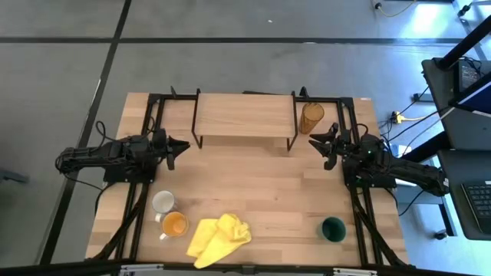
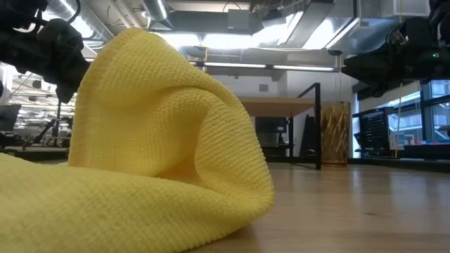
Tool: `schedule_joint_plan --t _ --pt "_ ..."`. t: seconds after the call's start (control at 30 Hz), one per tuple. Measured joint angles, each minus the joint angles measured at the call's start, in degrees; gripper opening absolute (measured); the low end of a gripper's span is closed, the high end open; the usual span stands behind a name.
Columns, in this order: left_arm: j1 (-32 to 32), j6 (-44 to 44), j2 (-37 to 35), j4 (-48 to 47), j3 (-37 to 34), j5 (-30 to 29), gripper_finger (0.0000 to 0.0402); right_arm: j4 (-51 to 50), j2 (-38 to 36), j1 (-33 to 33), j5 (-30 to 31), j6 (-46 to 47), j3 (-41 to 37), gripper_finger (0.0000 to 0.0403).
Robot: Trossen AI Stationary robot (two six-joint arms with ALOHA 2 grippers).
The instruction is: Stack small to large cups/mugs on shelf
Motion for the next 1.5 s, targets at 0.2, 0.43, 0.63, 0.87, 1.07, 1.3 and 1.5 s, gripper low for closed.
schedule_joint_plan --t 0.2,0.43,0.63,0.87,1.07,1.3,1.5 --pt "-0.02 0.00 0.00 -0.01 0.01 0.00 0.0071 0.01 -0.01 0.01 0.00 0.00 0.01 0.0123" --pt "-0.01 0.01 0.00 0.00 0.02 0.00 0.0071 0.00 0.00 0.01 0.00 0.00 0.01 0.0123" --pt "-0.02 0.00 0.00 0.00 0.01 0.00 0.0071 0.02 -0.02 0.02 0.00 -0.01 0.02 0.0123" --pt "-0.02 0.01 0.00 -0.01 0.02 0.00 0.0071 0.02 -0.02 0.02 0.00 0.00 0.02 0.0123" --pt "-0.01 0.00 0.00 0.00 0.00 0.00 0.0071 0.01 -0.01 0.02 0.00 0.00 0.02 0.0123" --pt "-0.01 0.00 0.00 0.00 0.02 0.00 0.0071 0.00 -0.02 0.02 0.00 0.09 0.02 0.0123" --pt "0.01 5.88 0.00 -0.02 0.02 -1.05 0.0071 0.00 -0.02 0.00 0.00 0.15 0.02 0.0123"
